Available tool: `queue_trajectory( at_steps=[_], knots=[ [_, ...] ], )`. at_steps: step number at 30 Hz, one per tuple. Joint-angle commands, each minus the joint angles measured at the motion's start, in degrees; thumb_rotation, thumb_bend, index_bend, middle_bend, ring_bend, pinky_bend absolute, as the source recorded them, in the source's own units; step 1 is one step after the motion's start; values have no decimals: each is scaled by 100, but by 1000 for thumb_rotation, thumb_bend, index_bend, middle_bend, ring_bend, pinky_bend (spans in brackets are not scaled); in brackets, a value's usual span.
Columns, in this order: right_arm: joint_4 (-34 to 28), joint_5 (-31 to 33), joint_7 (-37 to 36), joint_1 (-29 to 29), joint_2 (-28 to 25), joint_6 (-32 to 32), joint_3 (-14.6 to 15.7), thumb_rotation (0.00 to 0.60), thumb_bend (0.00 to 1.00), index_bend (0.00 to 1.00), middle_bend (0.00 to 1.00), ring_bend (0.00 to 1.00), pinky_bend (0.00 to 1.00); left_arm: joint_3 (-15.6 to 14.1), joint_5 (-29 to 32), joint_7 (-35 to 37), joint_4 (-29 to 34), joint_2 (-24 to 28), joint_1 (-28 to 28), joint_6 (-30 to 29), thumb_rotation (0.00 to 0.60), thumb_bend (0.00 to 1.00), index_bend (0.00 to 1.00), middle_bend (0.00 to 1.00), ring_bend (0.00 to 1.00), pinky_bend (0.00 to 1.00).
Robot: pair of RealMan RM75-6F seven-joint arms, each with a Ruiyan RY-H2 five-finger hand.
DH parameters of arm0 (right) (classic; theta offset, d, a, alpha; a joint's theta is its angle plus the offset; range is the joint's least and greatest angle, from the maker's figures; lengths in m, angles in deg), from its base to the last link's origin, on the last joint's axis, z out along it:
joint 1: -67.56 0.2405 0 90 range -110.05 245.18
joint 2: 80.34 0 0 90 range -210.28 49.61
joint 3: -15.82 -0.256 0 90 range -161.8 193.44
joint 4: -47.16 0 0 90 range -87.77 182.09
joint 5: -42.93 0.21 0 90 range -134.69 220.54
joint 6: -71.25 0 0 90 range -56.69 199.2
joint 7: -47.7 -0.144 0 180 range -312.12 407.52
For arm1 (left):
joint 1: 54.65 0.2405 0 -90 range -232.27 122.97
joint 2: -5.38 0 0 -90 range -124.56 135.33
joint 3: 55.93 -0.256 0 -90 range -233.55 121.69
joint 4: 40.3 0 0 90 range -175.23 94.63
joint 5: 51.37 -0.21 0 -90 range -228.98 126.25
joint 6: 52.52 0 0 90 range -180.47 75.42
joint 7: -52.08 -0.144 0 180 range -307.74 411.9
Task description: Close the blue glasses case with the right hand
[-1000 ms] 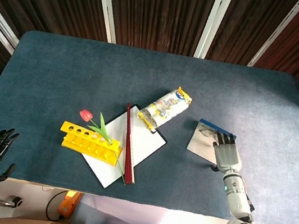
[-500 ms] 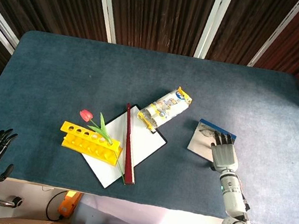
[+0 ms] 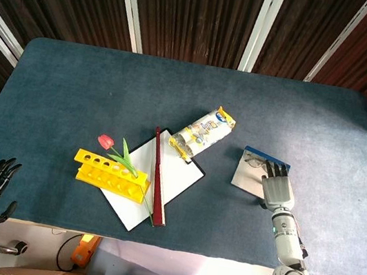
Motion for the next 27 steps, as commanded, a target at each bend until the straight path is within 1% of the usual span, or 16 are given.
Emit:
queue_trajectory(
  at_steps=[1,7,16,19,22,27],
  knots=[
    [-15,-13,-50,0,-20,-7,-10,600,493,553,0,0,26,0,0,0,0,-1,1,-1,600,372,0,0,0,36],
    [-121,-97,-218,-27,-144,-78,-46,600,498,554,0,0,29,3,4,12,-1,3,3,-7,600,372,0,0,0,36],
    [-115,-60,-273,-17,-254,-142,-128,600,497,561,0,0,35,0,5,-12,2,-5,1,7,600,373,0,0,0,36],
    [0,-28,-255,12,-239,-141,-154,600,494,570,0,0,47,-3,14,-35,2,-14,-11,44,600,372,0,0,0,36],
    [146,-75,-262,30,-159,-189,-169,600,467,588,0,0,69,7,35,-43,5,-17,-19,63,600,373,0,0,0,36],
    [346,-127,-243,48,-21,-212,-163,600,440,637,24,0,104,7,48,-54,9,-19,-31,93,600,373,0,0,0,36]
  ],
)
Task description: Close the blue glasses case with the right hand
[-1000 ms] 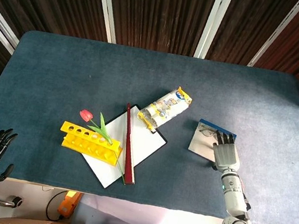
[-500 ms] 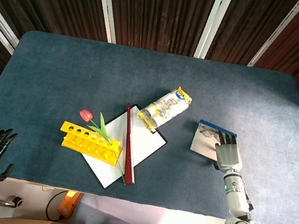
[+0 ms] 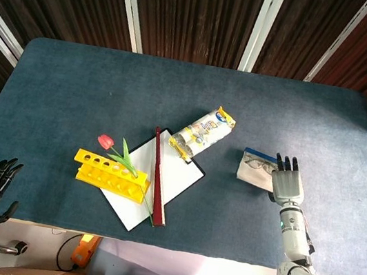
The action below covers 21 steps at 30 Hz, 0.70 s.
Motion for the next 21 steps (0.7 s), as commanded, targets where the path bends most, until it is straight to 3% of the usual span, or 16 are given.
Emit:
queue_trajectory(
  at_steps=[1,8,21],
  knots=[
    [113,-31,-56,10,97,29,-13,600,440,642,28,0,106,0,2,-5,2,-1,-2,4,600,373,0,0,0,36],
    [286,-296,-247,-30,221,-55,-5,600,443,695,73,0,142,1,7,13,-1,5,-2,2,600,373,0,0,0,36],
    [408,-396,-391,-111,247,15,-33,600,633,705,84,0,145,-5,-8,26,-4,7,4,-18,600,373,0,0,0,36]
  ],
)
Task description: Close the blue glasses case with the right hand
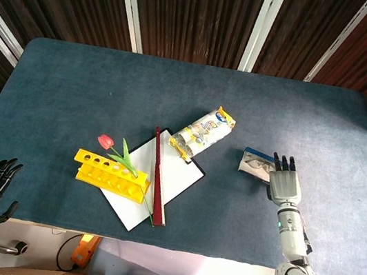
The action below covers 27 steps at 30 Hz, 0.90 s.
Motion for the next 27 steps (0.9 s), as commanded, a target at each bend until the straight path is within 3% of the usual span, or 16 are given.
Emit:
queue_trajectory(
  at_steps=[1,17,27],
  knots=[
    [16,-17,-18,-14,-6,-1,-14,600,641,706,85,0,146,1,3,-2,0,0,-1,3,600,373,0,0,0,36],
    [-527,-169,-339,-201,-571,-263,-215,600,659,706,87,0,148,-3,6,-56,8,-16,-10,29,600,373,0,0,0,36],
    [-199,103,-471,-158,-608,51,-345,600,659,702,87,0,148,-2,55,-178,26,-64,-42,131,600,372,0,0,0,36]
  ],
)
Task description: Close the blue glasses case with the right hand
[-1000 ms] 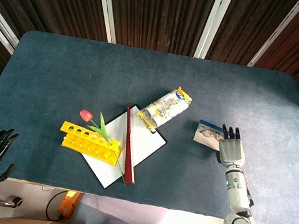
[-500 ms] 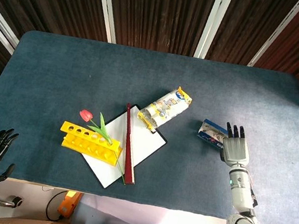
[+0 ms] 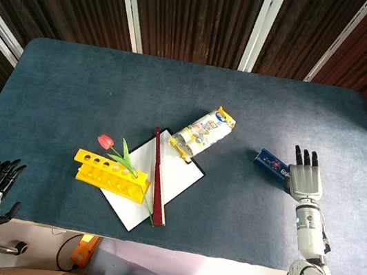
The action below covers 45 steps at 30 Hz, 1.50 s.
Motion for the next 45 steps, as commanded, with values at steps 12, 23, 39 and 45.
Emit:
queue_trajectory(
  at_steps=[12,23,39,45],
  knots=[
    [714,284,-161,113,204,415,-134,600,659,700,87,0,148,16,72,-43,11,-12,-34,83,600,372,0,0,0,36],
    [1093,500,-117,162,274,621,-194,600,659,646,87,0,148,23,101,-65,21,-19,-52,117,600,372,0,0,0,36],
    [1796,1166,198,351,378,842,-435,600,538,366,36,0,113,22,137,-93,27,-29,-69,161,600,373,0,0,0,37],
    [1287,962,-33,210,-15,836,-396,600,309,289,3,0,86,17,128,-86,30,-27,-71,157,600,373,0,0,0,37]
  ],
)
